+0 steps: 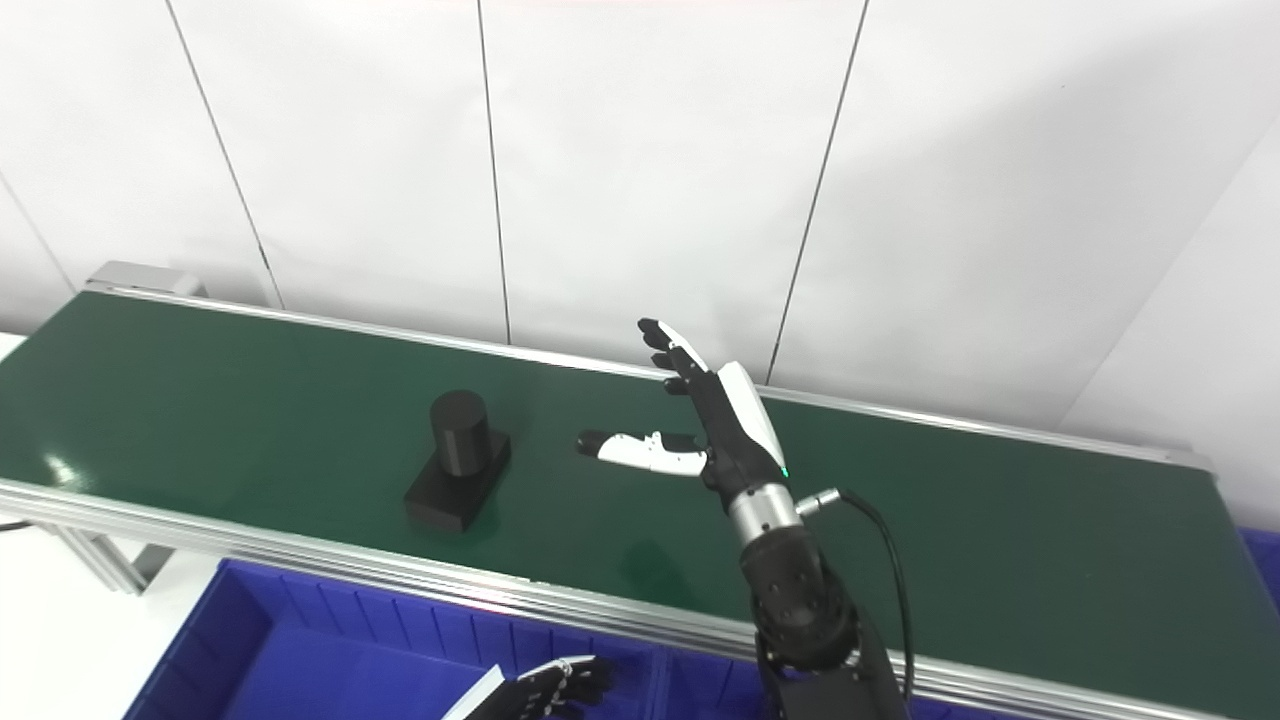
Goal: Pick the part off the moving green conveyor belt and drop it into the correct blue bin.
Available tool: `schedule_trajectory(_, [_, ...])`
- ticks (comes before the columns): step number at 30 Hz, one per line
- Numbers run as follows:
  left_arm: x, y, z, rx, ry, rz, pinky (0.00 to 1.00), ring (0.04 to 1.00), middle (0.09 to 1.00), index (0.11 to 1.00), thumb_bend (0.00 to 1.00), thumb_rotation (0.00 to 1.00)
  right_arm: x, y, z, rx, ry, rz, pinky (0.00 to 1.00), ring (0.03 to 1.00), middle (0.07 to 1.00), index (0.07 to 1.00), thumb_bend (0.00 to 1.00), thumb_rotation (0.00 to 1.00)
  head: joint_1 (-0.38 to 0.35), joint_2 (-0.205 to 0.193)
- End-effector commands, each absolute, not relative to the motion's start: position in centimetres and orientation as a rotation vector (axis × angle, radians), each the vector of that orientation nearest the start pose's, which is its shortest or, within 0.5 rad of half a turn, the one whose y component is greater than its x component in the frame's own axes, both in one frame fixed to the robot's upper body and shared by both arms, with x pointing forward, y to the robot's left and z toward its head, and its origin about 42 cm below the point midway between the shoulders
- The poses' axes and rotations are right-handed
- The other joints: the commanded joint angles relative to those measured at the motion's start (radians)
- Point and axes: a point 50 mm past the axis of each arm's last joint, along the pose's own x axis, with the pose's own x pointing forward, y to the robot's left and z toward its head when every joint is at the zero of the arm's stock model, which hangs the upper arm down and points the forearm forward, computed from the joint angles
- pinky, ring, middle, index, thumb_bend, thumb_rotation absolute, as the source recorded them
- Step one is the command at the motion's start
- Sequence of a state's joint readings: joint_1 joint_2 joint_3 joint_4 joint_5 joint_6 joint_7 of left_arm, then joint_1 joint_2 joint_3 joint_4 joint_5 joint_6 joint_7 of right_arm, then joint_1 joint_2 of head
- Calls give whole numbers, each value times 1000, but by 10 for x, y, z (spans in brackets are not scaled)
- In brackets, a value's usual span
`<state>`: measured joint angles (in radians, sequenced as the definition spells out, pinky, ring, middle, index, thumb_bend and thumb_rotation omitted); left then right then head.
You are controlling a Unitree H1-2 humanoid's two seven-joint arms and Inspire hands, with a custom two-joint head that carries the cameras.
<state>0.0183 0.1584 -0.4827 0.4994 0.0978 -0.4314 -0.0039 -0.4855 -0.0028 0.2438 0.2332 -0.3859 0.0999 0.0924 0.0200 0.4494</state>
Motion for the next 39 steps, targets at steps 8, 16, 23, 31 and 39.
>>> schedule_trajectory(8, [215, 153, -11, 186, 23, -481, 716, 743, 758, 767, 811, 816, 433, -62, 209, -547, -208, 386, 772, 873, 920, 927, 1000, 505, -5, 10])
schedule_trajectory(16, [211, 151, -9, 164, 23, -476, 681, 706, 721, 735, 814, 843, 442, -42, 202, -559, -186, 403, 770, 863, 909, 923, 1000, 478, -63, 6])
schedule_trajectory(23, [211, 155, -9, 162, 23, -477, 651, 675, 689, 705, 809, 844, 447, -27, 191, -555, -147, 421, 778, 875, 923, 930, 999, 453, -110, 11])
schedule_trajectory(31, [210, 157, -8, 161, 26, -490, 636, 656, 663, 676, 807, 855, 452, -14, 183, -586, -132, 442, 778, 876, 936, 937, 1000, 433, -120, 19])
schedule_trajectory(39, [210, 156, -7, 147, 23, -507, 638, 638, 635, 648, 754, 860, 456, -4, 173, -583, -109, 457, 779, 889, 953, 950, 1000, 378, -136, 27])
